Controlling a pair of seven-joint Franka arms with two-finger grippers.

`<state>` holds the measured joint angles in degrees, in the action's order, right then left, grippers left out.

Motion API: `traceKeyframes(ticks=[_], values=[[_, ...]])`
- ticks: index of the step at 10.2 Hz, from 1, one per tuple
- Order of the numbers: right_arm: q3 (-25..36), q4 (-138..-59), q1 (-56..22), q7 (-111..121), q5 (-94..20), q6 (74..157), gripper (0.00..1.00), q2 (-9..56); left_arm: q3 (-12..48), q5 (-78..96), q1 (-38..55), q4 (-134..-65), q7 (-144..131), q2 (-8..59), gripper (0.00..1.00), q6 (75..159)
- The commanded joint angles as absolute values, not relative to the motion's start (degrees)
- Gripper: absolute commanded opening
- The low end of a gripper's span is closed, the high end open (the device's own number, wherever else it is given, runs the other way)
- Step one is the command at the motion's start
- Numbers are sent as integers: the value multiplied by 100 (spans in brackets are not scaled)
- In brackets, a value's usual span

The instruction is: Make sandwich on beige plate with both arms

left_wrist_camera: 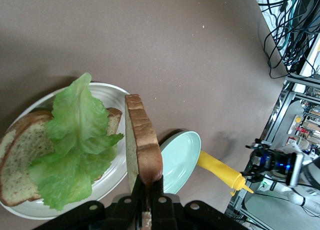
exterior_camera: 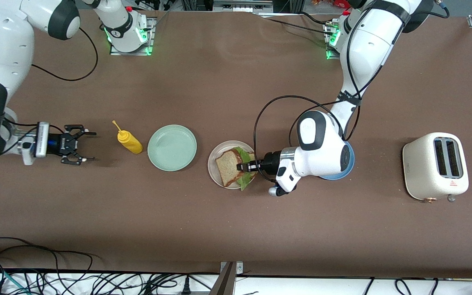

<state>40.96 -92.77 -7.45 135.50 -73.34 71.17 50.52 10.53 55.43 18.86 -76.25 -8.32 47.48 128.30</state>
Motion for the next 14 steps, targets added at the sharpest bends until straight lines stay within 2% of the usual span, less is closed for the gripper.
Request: traceKeyframes(ticks=[1, 2, 4, 5, 6, 7, 11, 12, 14], values=[[4393, -8591, -895, 12136, -6692, 6917, 100, 4783, 1011, 5731, 1864, -7829, -381, 4772, 0, 12894], [4508, -8239, -949, 11459, -6549, 6900, 100, 4729, 1002, 5757, 1837, -7962, 135, 4781, 12, 12894], [4561, -7825, -1089, 10193, -6373, 6768, 100, 4571, 1002, 5766, 1671, -8086, 788, 4825, 65, 12885], [4588, -7570, -1246, 9508, -6250, 6768, 100, 4536, 1002, 5757, 1635, -8103, 887, 4825, 79, 12867], [4684, -7350, -1379, 8822, -6162, 6759, 100, 4466, 993, 5739, 1617, -8130, 896, 4816, 86, 12858], [4806, -7104, -1510, 8233, -5987, 6750, 100, 4404, 984, 5731, 1565, -8156, 888, 4816, 100, 12850], [4913, -6539, -2011, 6421, -4731, 6539, 100, 3833, 949, 5539, 1135, -8165, 844, 4738, 100, 12630], [4783, -6539, -2056, 5850, -4302, 6609, 100, 3693, 949, 5050, 1021, -8165, 809, 4668, 100, 12578], [3925, -6644, -1917, 5048, -3041, 6993, 100, 3089, 949, 3925, 844, -8156, 730, 4553, 100, 12516]])
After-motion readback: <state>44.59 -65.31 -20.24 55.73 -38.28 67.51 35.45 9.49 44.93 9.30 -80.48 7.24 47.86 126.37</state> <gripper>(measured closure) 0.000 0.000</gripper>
